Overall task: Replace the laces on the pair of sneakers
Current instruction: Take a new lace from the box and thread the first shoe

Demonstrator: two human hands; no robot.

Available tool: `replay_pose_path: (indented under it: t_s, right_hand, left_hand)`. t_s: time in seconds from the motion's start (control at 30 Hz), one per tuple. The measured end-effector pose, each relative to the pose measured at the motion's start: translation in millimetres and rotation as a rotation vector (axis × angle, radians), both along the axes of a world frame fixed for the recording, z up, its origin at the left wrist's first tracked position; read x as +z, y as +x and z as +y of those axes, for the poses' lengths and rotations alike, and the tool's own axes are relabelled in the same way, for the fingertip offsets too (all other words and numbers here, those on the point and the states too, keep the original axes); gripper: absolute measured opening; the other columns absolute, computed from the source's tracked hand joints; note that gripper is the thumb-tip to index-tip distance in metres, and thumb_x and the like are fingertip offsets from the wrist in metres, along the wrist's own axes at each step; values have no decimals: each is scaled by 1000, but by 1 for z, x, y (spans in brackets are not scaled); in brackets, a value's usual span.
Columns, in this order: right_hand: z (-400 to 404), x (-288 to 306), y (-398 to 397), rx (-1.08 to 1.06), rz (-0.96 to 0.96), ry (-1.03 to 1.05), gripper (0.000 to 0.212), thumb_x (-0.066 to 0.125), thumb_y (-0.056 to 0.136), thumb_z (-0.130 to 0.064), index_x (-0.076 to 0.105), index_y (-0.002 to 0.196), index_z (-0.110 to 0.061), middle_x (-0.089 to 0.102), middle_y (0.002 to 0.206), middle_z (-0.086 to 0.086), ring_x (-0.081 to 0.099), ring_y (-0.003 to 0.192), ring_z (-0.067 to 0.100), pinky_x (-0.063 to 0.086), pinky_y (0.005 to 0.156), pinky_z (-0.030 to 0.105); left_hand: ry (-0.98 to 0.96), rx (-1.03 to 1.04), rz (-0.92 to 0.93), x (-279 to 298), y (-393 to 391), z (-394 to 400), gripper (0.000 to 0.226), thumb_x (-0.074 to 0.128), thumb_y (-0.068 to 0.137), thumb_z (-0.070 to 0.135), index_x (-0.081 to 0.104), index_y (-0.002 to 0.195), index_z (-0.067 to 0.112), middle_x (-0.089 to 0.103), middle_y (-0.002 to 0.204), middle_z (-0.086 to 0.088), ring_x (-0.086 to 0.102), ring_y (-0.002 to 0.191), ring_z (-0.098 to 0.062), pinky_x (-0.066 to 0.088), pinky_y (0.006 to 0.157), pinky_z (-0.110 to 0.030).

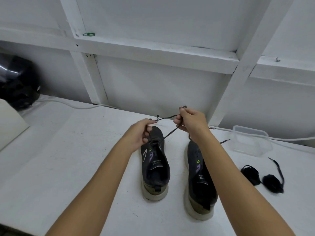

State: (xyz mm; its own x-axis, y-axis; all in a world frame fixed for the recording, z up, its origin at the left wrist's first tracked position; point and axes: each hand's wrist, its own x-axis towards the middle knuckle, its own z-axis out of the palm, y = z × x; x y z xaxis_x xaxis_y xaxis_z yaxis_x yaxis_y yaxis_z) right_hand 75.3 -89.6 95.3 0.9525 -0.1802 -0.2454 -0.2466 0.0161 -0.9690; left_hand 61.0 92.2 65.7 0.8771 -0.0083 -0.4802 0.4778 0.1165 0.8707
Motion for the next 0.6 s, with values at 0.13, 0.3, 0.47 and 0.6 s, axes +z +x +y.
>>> replay_pose_path:
  t_s: [0.13, 0.3, 0.47, 0.6]
  right_hand:
    - [1, -6, 1, 103, 73, -160, 18, 58, 102, -22, 73, 105, -12, 62, 74, 1, 63, 52, 6, 59, 67, 26]
    - [16, 5, -5, 608, 30, -508, 32, 67, 93, -41, 71, 122, -29, 72, 90, -8, 72, 73, 10, 61, 75, 26]
    - [35, 19, -8, 815, -64, -629, 22, 56, 100, -44, 73, 92, -32, 72, 83, 7, 73, 85, 24, 60, 89, 42]
    - [31, 22, -7, 760, -51, -450, 23, 51, 105, -33, 68, 98, -20, 62, 77, -1, 67, 74, 12, 59, 82, 39]
  left_hand:
    - [216, -109, -280, 30, 7, 14, 21, 52, 102, 32, 71, 98, 25, 57, 73, 11, 41, 62, -8, 28, 58, -25]
    - [356, -226, -488, 56, 12, 14, 20, 55, 102, 30, 74, 108, 28, 69, 96, 20, 56, 68, 8, 40, 61, -10]
    - [436, -326, -507, 52, 6, 14, 34, 53, 92, 60, 75, 104, 38, 71, 115, 21, 65, 109, -4, 42, 93, -22]
    - [666, -374, -417, 34, -4, 26, 47, 35, 99, 64, 71, 105, 35, 75, 94, 8, 65, 96, -11, 43, 84, -25]
